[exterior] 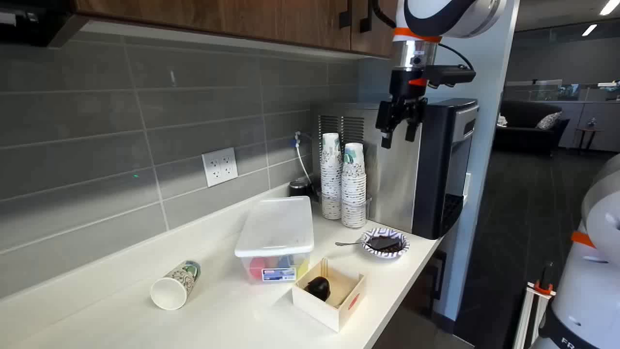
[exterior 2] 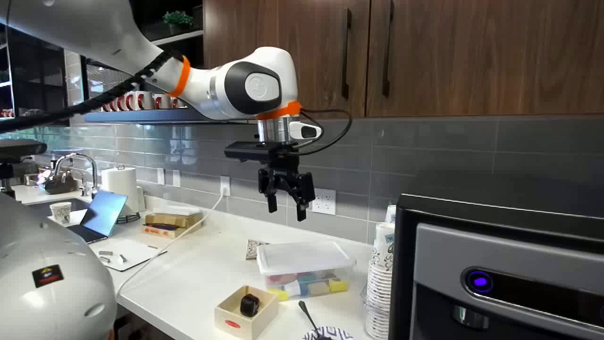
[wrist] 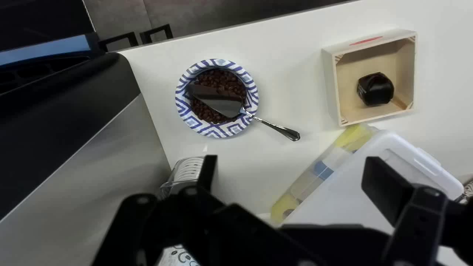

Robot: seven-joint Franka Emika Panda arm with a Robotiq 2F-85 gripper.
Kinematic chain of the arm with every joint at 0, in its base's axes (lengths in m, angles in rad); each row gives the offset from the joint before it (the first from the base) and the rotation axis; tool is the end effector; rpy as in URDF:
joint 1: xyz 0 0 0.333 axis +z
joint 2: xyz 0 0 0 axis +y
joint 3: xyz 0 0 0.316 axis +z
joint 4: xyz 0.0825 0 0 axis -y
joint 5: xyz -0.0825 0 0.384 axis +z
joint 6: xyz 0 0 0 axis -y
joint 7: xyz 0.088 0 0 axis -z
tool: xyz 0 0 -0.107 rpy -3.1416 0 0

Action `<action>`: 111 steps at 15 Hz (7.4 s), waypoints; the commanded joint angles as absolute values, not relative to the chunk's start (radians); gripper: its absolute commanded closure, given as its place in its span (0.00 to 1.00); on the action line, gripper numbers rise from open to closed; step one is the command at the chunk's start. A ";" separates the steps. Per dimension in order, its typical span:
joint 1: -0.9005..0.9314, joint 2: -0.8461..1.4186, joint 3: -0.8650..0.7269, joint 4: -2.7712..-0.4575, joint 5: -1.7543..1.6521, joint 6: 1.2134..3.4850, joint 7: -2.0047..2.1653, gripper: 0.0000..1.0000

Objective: Remove two coffee cups from the stack at the front and place them on the left.

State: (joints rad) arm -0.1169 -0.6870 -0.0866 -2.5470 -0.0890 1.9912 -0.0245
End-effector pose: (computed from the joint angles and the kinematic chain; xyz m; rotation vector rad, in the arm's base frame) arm 0.3478 -0.0798 0.5037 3.0866 -0.2039 0.1957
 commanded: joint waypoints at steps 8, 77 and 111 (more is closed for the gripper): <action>-0.125 -0.670 -0.065 -2.520 -0.125 2.002 -0.009 0.00; -0.137 -0.036 -0.147 -2.012 -0.378 2.265 -0.134 0.98; 0.088 -0.539 0.060 -2.390 -0.265 2.089 -0.108 0.98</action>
State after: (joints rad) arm 0.0299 -0.4861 0.0553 -2.3227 -0.3269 2.0545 -0.0515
